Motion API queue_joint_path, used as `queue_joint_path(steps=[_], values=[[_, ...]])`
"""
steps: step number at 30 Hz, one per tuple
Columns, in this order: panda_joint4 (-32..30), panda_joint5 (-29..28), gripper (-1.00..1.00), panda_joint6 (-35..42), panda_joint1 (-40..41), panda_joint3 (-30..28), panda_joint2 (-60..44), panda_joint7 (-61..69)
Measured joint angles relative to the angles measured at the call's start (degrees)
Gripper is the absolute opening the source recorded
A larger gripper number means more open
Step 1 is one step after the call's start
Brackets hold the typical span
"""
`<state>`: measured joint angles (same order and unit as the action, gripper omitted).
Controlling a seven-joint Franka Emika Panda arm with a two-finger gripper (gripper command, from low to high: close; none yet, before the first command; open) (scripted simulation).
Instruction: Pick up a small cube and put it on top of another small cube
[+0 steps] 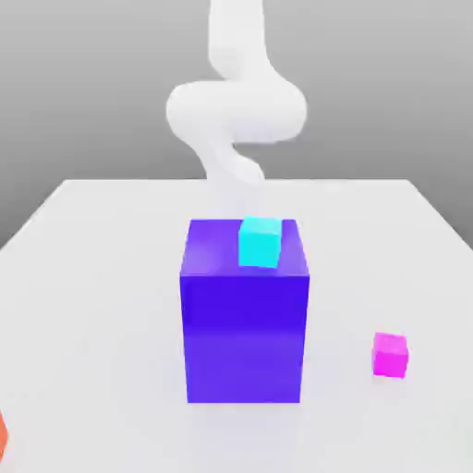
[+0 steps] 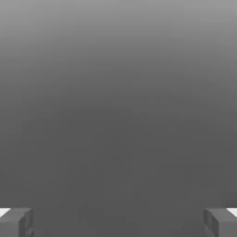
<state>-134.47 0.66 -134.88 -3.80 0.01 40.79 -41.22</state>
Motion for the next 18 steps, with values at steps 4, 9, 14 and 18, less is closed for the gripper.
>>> queue_joint_path(steps=[4, 9, 14, 18], values=[[-4.6, 1.3, 0.00, -5.4, -6.2, 0.5, -8.8, 8.2], [-10.1, 2.6, 0.00, -11.8, -13.1, 1.9, -19.3, 17.7], [-15.5, 3.0, 0.00, -18.2, -19.1, 4.2, -29.6, 26.5], [-19.9, 1.5, 0.00, -23.3, -23.6, 7.1, -37.9, 32.2]])
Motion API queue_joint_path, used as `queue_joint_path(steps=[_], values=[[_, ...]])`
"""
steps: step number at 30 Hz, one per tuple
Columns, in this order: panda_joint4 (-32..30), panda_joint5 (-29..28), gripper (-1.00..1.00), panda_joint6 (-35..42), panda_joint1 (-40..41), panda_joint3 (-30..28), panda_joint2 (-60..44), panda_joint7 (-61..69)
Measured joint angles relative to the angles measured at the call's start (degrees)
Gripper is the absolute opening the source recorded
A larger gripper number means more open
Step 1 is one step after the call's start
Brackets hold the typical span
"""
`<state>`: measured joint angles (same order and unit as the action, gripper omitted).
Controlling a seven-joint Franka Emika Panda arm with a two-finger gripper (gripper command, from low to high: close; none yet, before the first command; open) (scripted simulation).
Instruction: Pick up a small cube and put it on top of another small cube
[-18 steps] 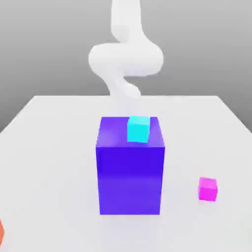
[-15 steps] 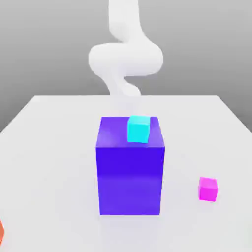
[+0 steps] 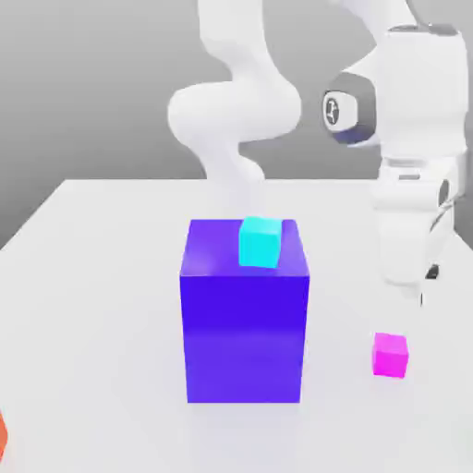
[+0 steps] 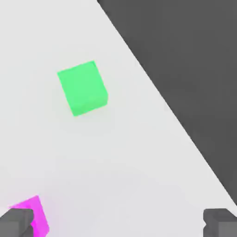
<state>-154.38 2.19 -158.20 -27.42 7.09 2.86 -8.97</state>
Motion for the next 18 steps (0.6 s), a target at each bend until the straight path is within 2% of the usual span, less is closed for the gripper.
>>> queue_joint_path(steps=[3, 9, 10, 18], values=[[-2.9, -3.6, 0.00, -3.9, -2.5, 0.9, -6.3, 2.2], [-1.6, -9.2, 0.00, -13.6, -6.1, -3.5, -18.7, -0.7], [-1.3, -9.5, -1.00, -15.0, -6.8, -4.2, -20.5, -0.9], [-1.5, -9.4, -1.00, -14.1, -6.4, -3.8, -19.4, -0.9]])
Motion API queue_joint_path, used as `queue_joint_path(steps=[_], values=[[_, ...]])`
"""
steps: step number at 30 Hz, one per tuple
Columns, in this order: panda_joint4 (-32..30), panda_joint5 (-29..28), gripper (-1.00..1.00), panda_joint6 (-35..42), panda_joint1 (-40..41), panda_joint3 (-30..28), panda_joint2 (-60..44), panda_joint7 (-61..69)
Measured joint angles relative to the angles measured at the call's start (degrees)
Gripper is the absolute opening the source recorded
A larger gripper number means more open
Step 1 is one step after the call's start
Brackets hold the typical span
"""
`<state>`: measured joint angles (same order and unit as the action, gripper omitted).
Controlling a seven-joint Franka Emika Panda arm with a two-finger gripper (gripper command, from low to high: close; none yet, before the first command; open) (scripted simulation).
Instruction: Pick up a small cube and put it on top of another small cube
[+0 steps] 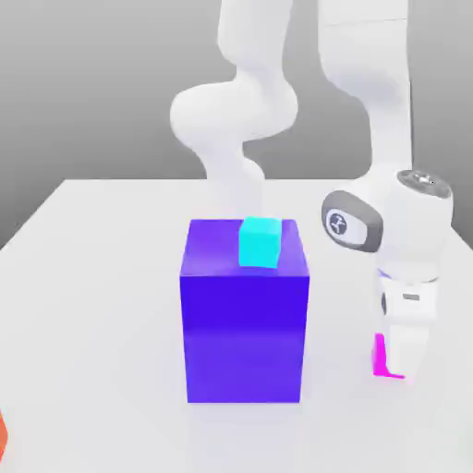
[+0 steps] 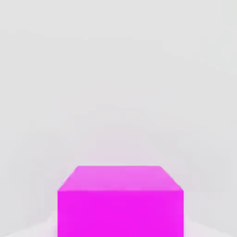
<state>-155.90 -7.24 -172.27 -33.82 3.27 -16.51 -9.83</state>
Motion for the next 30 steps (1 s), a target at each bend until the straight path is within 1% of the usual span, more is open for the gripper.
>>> queue_joint_path(steps=[5, 6, 9, 16, 22, 24, 26, 27, 30], values=[[-1.9, 4.3, -1.00, 7.7, 1.8, 2.8, 9.7, 3.2], [-1.2, 4.6, -1.00, 9.2, 1.7, 2.8, 10.4, 2.9], [3.8, 4.6, -1.00, 13.1, 1.2, 2.4, 9.2, -0.3], [18.2, 4.5, -1.00, 21.6, 0.1, 1.1, 3.3, -9.0], [30.6, 5.8, -1.00, 28.8, -0.9, -0.4, -1.8, -15.7], [32.4, 5.8, -1.00, 27.4, -1.1, -0.7, -4.9, -16.7], [33.0, 5.6, -1.00, 24.1, -1.4, -1.1, -8.8, -17.1], [33.2, 5.6, 1.00, 23.1, -1.5, -1.2, -10.0, -17.2], [33.2, 5.6, 1.00, 23.1, -1.5, -1.2, -10.0, -17.2]])
